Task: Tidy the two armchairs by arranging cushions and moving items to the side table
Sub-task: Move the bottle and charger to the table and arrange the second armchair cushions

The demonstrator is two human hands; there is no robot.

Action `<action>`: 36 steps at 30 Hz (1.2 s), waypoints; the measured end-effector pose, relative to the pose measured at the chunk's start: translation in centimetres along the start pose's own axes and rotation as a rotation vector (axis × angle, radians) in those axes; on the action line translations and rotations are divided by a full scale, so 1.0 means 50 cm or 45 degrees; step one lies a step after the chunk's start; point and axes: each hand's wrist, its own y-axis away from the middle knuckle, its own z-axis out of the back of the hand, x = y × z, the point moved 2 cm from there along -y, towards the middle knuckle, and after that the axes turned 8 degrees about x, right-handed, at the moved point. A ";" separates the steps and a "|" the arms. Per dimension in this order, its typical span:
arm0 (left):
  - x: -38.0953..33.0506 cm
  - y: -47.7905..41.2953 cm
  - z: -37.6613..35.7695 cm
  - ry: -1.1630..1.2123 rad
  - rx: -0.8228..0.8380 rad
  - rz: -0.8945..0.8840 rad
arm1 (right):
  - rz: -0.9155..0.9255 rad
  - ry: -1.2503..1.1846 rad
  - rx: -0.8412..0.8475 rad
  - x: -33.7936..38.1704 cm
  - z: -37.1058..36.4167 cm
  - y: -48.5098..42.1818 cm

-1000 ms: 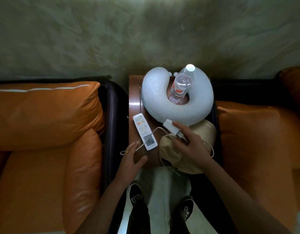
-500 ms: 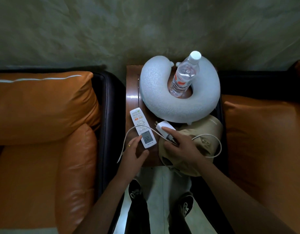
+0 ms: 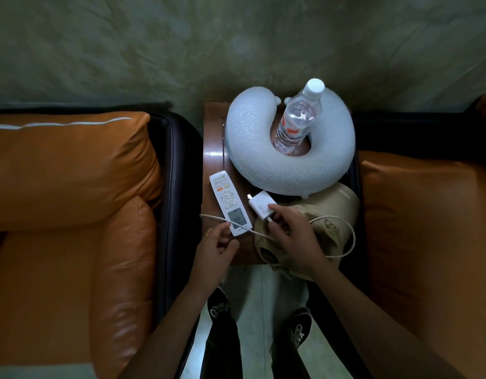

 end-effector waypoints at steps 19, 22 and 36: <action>-0.040 0.025 -0.013 0.076 0.000 -0.039 | -0.116 -0.427 -0.292 0.036 0.015 0.043; -0.048 0.026 -0.019 0.028 0.032 -0.046 | -0.100 -0.377 -0.297 0.042 0.022 0.053; -0.069 0.066 -0.041 -0.023 0.103 -0.118 | -0.138 -0.484 -0.448 0.055 0.040 0.135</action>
